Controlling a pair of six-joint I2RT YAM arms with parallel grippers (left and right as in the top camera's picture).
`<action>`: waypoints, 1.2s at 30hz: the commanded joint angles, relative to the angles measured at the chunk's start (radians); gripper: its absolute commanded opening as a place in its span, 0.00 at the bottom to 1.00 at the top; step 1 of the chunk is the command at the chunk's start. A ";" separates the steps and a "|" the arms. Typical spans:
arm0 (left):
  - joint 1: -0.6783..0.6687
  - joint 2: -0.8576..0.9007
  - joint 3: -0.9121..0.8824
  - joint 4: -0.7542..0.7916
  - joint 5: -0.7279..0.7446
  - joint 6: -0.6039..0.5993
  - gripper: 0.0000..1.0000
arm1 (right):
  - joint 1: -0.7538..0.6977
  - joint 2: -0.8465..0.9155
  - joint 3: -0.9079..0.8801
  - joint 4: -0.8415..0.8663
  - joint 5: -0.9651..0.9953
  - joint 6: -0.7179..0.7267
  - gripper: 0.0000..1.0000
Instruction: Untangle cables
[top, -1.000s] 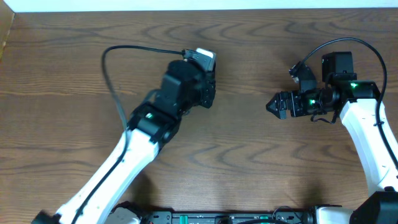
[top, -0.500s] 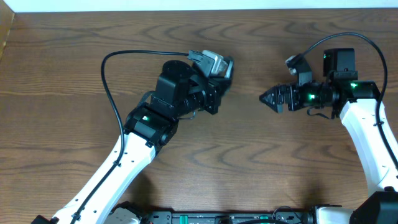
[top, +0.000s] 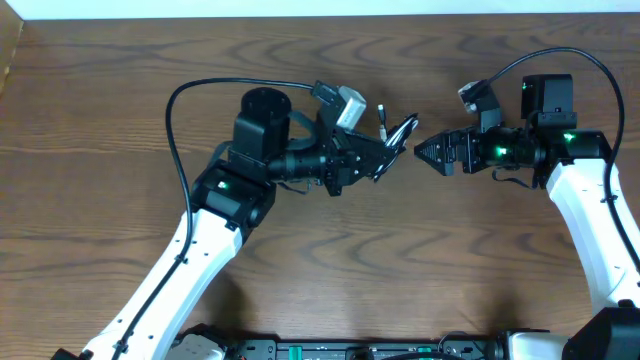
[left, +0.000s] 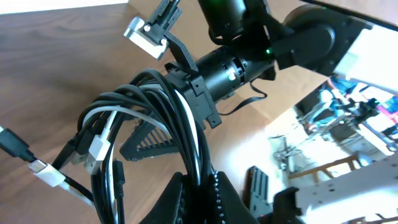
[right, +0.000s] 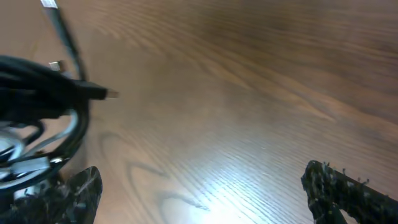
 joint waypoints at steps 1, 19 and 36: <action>0.018 -0.002 0.009 0.008 0.058 -0.011 0.08 | 0.000 0.006 -0.005 -0.011 -0.148 -0.050 0.99; 0.038 0.026 0.009 0.009 0.043 -0.009 0.07 | 0.094 0.006 -0.005 0.083 -0.238 -0.175 0.99; 0.038 0.026 0.009 0.016 0.088 -0.016 0.08 | 0.133 0.013 -0.005 0.165 -0.142 -0.175 0.60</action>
